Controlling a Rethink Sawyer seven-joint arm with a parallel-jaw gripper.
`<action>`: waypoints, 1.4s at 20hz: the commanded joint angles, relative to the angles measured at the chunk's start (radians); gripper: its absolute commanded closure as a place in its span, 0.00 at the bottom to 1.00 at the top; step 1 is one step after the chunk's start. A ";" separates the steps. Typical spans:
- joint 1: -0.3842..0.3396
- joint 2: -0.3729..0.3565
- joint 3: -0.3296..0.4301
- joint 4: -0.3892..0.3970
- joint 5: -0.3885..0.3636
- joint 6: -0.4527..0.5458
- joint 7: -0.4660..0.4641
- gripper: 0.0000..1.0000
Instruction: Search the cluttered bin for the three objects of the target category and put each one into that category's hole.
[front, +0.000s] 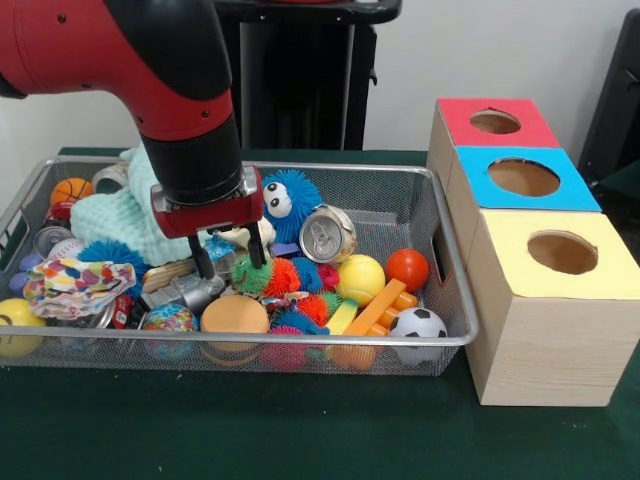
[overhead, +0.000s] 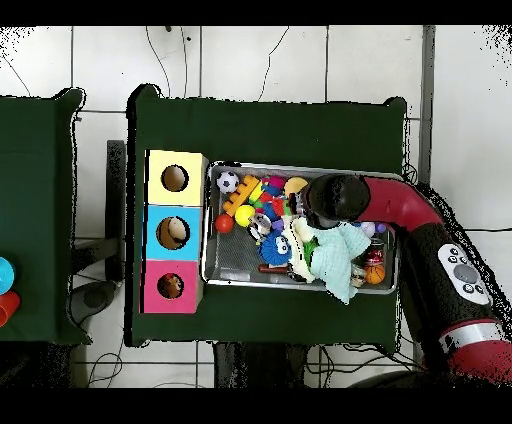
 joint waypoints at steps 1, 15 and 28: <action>0.001 0.059 0.056 -0.037 -0.046 0.091 -0.247 0.00; -0.055 0.026 0.115 -0.020 -0.011 0.201 -0.327 0.00; -0.104 -0.035 0.175 0.004 -0.007 0.299 -0.339 0.00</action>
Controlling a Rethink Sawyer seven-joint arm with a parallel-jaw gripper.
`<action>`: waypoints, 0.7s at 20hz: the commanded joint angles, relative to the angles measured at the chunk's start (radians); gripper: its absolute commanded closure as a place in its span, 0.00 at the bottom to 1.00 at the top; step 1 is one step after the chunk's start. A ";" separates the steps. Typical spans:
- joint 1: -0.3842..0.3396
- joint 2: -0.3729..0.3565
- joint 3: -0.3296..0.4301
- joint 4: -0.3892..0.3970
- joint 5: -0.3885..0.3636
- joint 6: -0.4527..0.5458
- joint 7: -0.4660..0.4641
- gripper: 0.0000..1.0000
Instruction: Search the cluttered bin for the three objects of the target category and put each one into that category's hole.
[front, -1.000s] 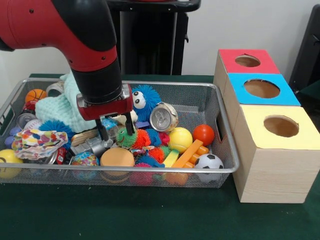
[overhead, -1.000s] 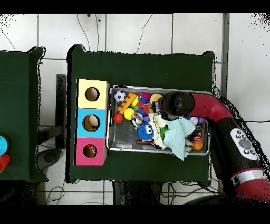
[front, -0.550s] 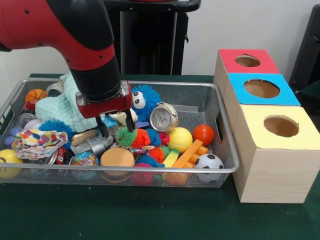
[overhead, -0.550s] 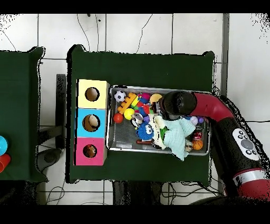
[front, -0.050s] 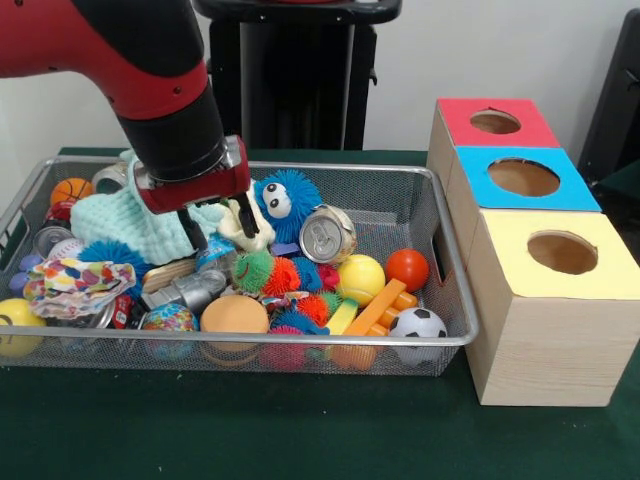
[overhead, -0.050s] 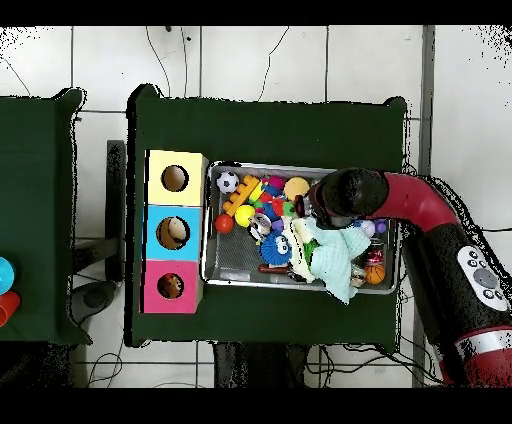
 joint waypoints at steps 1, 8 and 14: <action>-0.028 -0.012 0.082 0.006 -0.008 0.125 -0.330 0.00; -0.025 -0.010 0.082 0.040 -0.037 0.060 -0.268 0.00; -0.019 0.003 0.065 0.058 -0.068 0.001 -0.235 0.00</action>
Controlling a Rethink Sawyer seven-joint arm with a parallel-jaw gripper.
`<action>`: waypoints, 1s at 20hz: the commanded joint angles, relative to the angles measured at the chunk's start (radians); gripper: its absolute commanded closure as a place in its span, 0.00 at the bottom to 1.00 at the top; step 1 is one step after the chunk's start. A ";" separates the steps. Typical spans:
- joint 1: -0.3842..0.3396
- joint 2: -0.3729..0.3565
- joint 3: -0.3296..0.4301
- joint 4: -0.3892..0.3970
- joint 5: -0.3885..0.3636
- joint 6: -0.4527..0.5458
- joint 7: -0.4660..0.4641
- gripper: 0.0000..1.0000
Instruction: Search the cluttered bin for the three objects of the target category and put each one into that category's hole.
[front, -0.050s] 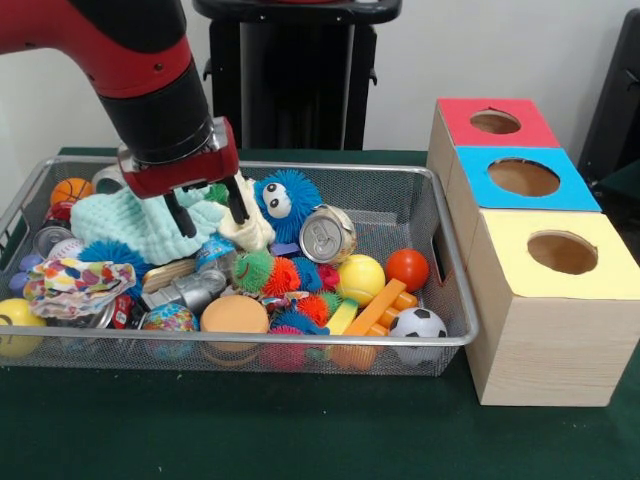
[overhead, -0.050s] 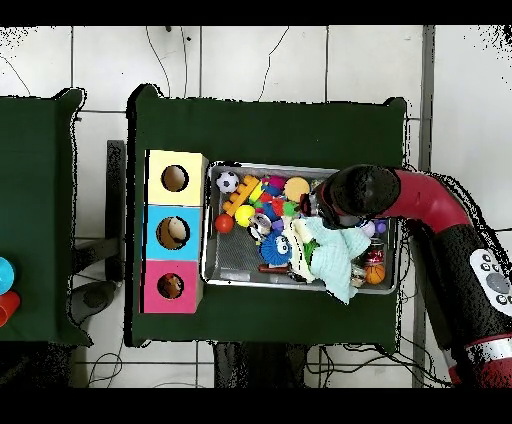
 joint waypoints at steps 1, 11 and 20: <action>0.003 0.022 0.036 0.056 -0.072 -0.035 -0.231 0.00; -0.067 -0.057 0.050 0.138 -0.048 0.012 -0.253 0.00; -0.146 -0.086 0.084 0.217 -0.041 -0.009 -0.247 0.00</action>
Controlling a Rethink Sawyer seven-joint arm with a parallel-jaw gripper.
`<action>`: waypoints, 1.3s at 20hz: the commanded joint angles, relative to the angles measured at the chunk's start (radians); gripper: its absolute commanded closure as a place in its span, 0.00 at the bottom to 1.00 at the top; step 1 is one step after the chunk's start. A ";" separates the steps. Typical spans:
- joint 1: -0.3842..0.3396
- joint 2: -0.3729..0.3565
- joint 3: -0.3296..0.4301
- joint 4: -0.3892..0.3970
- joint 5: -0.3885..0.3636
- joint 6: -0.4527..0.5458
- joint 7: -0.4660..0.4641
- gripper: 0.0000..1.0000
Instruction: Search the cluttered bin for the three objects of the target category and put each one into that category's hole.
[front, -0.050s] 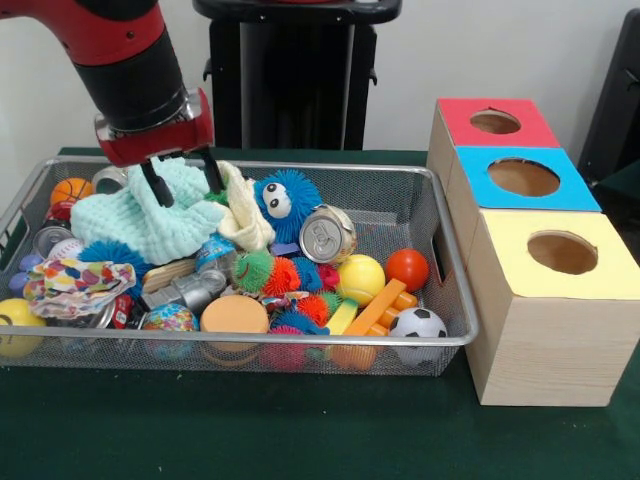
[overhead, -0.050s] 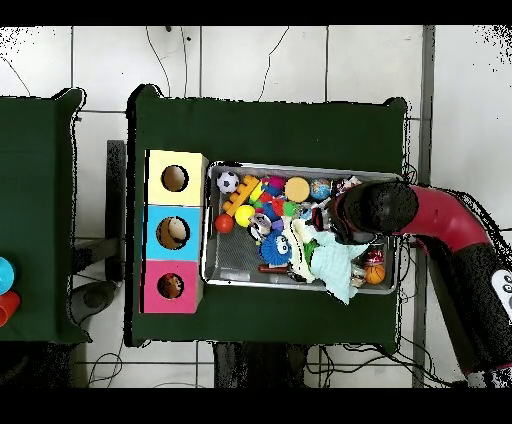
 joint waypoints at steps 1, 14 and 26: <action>-0.059 -0.026 0.056 0.122 -0.027 -0.015 -0.244 0.00; -0.035 0.015 0.055 0.095 -0.068 -0.039 -0.214 0.00; 0.012 0.051 0.006 0.040 -0.140 -0.094 -0.152 0.00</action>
